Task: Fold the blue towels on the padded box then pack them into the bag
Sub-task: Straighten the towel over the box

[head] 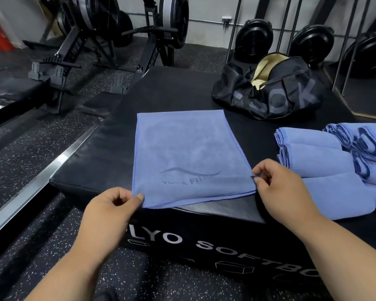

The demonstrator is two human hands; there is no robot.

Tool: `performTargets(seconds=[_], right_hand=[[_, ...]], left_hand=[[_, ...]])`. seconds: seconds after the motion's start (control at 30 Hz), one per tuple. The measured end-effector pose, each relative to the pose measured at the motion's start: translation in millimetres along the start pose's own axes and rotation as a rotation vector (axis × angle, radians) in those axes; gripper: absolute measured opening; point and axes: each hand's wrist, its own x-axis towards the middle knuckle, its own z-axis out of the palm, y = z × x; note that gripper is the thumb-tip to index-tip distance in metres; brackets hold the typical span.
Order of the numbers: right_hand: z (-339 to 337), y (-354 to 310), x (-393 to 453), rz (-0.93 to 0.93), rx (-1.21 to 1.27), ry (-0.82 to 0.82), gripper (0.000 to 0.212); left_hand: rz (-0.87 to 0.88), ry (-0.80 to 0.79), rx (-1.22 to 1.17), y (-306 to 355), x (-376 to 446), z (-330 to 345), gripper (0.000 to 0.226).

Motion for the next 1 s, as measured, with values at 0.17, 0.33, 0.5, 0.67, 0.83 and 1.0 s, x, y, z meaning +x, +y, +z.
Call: performTargets(seconds=[0.17, 0.33, 0.5, 0.67, 0.83, 1.0], right_hand=[[1, 6, 1, -0.002, -0.003, -0.017, 0.024], [6, 3, 0, -0.003, -0.023, 0.008, 0.022], [6, 0, -3, 0.028, -0.055, 0.0, 0.015], [6, -8, -9, 0.128, -0.189, -0.082, 0.04], [3, -12, -6, 0.199, -0.234, -0.126, 0.035], [2, -17, -7, 0.18, -0.261, -0.125, 0.036]], left_hand=[[-0.001, 0.012, 0.042, -3, -2, -1, 0.02], [0.019, 0.09, 0.164, -5, -4, 5, 0.024], [-0.035, 0.121, 0.134, -3, -7, 8, 0.024], [-0.125, 0.127, 0.142, -4, -12, 12, 0.033], [-0.107, 0.074, 0.14, -9, -10, 16, 0.046], [-0.115, 0.031, -0.187, -3, -13, 18, 0.042]])
